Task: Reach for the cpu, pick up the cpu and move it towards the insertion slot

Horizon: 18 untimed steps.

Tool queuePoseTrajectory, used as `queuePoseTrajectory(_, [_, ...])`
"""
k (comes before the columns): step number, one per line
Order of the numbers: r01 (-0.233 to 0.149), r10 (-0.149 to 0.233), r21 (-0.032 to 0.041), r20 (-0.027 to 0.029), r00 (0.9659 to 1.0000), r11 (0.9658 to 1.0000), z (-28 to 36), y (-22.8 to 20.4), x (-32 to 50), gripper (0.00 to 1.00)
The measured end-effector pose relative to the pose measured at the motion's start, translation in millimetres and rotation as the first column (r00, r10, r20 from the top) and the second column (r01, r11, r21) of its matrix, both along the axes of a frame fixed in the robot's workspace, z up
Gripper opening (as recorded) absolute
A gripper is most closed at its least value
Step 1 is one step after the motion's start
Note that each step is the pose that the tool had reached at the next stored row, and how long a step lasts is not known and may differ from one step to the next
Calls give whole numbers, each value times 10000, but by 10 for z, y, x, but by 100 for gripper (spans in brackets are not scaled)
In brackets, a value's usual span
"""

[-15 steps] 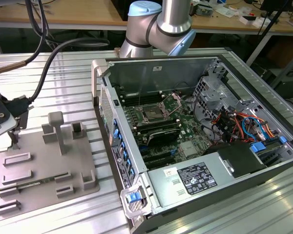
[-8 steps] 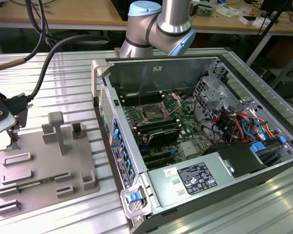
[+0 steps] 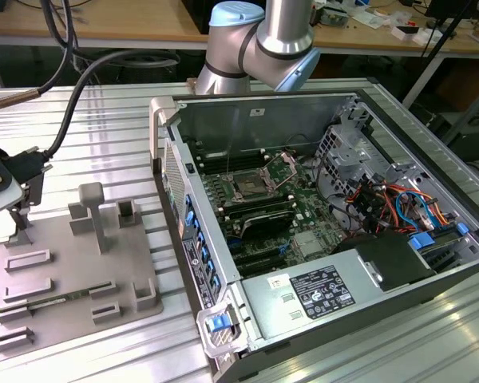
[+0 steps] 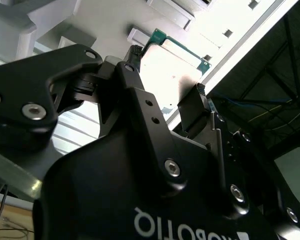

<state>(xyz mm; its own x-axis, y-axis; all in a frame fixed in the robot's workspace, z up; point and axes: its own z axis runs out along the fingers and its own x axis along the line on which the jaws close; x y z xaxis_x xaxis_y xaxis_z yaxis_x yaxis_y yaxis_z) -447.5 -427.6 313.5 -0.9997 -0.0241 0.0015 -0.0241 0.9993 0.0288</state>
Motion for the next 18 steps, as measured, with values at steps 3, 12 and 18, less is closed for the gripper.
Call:
queuePoseTrajectory(3, [0, 0, 0, 0, 10000, 10000, 18, 0, 0, 55])
queuePoseTrajectory(12, [0, 0, -1, 0, 10000, 10000, 84, 0, 0, 55])
queuePoseTrajectory(18, [0, 0, 0, 1, 10000, 10000, 135, 0, 0, 55])
